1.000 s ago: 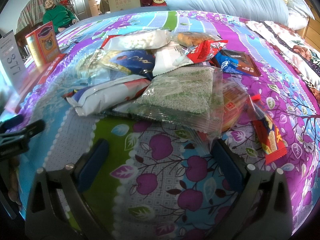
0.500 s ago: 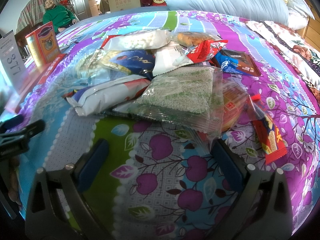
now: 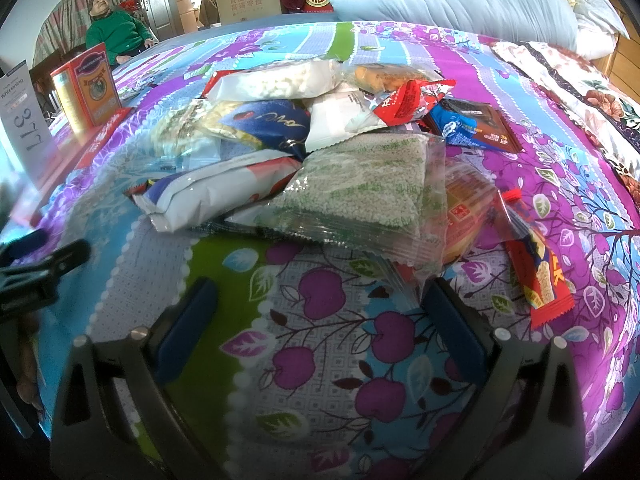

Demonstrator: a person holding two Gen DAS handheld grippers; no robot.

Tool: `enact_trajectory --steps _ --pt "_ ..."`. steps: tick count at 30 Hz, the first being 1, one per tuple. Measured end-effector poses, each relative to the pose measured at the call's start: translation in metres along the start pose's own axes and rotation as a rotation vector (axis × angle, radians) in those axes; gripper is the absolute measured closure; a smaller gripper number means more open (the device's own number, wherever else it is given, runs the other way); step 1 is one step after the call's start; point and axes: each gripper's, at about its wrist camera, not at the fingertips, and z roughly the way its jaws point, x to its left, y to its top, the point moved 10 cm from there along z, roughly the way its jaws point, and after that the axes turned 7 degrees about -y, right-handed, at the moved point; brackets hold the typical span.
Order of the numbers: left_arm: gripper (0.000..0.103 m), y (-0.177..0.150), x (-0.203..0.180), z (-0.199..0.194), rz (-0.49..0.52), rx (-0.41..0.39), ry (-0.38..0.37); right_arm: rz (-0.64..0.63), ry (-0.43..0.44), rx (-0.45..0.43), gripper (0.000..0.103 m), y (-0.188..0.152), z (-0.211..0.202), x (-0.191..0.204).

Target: Organize snacks

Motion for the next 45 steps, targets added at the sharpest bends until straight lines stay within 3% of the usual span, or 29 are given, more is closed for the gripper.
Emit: enact_trajectory --steps 39,43,45 --pt "0.000 0.000 0.000 0.000 0.000 0.001 0.001 -0.001 -0.004 0.002 0.000 0.007 0.001 0.007" --pt "0.000 0.000 0.000 0.000 0.000 0.000 0.000 -0.035 0.002 0.073 0.000 0.005 -0.004 0.008" --pt "0.000 0.000 0.000 0.000 0.000 0.000 -0.001 -0.050 0.062 0.069 0.016 0.010 -0.024 0.014"
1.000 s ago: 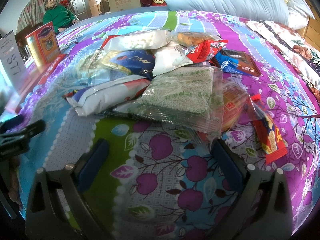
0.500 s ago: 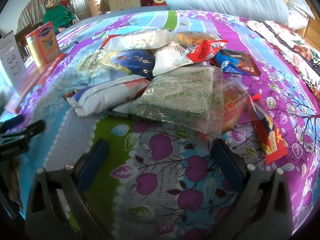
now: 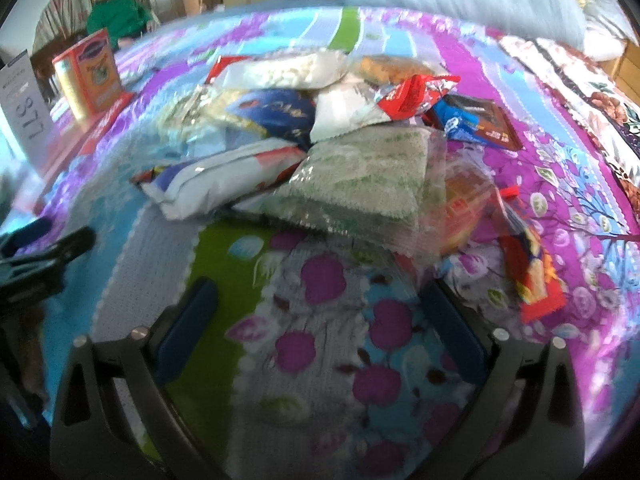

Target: Organize snacks

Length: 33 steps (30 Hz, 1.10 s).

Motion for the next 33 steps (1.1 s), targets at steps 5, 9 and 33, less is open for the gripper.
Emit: enact_trajectory --steps 5,9,33 --pt "0.000 -0.001 0.001 -0.003 -0.003 -0.005 -0.008 0.064 0.118 -0.148 0.043 0.027 -0.058 -0.027" --pt "0.000 -0.002 0.001 -0.004 -0.005 -0.006 -0.012 0.297 0.091 -0.153 0.049 0.064 -0.035 -0.104" --pt "0.000 -0.003 -0.001 -0.006 -0.001 -0.002 -0.004 0.184 0.343 -0.081 0.026 0.078 -0.055 -0.013"
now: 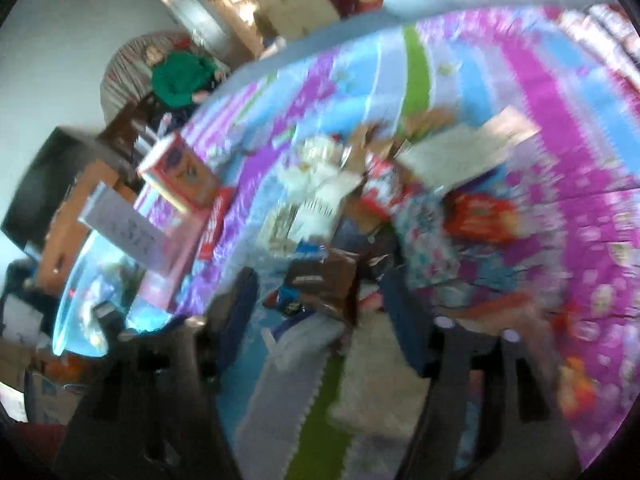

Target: Organize snacks

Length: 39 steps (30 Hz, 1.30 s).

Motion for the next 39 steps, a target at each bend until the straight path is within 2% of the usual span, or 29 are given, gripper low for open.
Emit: enact_trajectory --steps 3,6,9,15,17,19,21,23,28,34,39 --pt "0.000 0.000 0.000 0.000 0.000 0.000 0.000 0.021 -0.097 -0.010 0.022 -0.012 -0.013 -0.030" --pt "0.000 0.000 0.000 0.000 0.000 0.000 0.000 0.058 -0.167 0.060 0.022 -0.043 0.000 -0.047" --pt "0.000 0.000 0.000 0.000 0.000 0.001 0.000 0.093 -0.192 0.116 0.022 -0.062 0.019 -0.047" --pt "0.000 0.000 0.000 0.000 0.000 0.000 -0.001 0.070 -0.271 0.096 0.021 -0.057 0.036 -0.032" --pt "0.000 0.000 0.000 0.000 0.000 0.000 0.000 0.034 -0.324 0.101 0.016 -0.056 0.047 -0.027" --pt "0.000 0.000 0.000 0.000 0.000 0.001 0.000 0.006 -0.366 0.104 0.016 -0.059 0.054 -0.027" --pt "0.000 0.000 0.000 0.000 0.000 0.001 0.000 -0.016 -0.406 0.109 0.020 -0.062 0.060 -0.033" --pt "0.000 0.000 0.000 0.000 0.000 0.001 0.000 -0.004 -0.387 0.111 0.031 -0.065 0.061 -0.038" --pt "0.000 0.000 0.000 0.000 0.000 0.001 -0.001 0.011 -0.336 0.088 0.039 -0.069 0.040 -0.040" --pt "0.000 0.000 0.001 0.000 0.000 0.001 0.000 -0.025 -0.254 0.077 0.039 -0.091 0.008 -0.023" --pt "0.000 0.000 0.000 0.002 0.002 0.004 0.003 -0.090 -0.219 0.135 0.037 -0.125 0.004 -0.010"
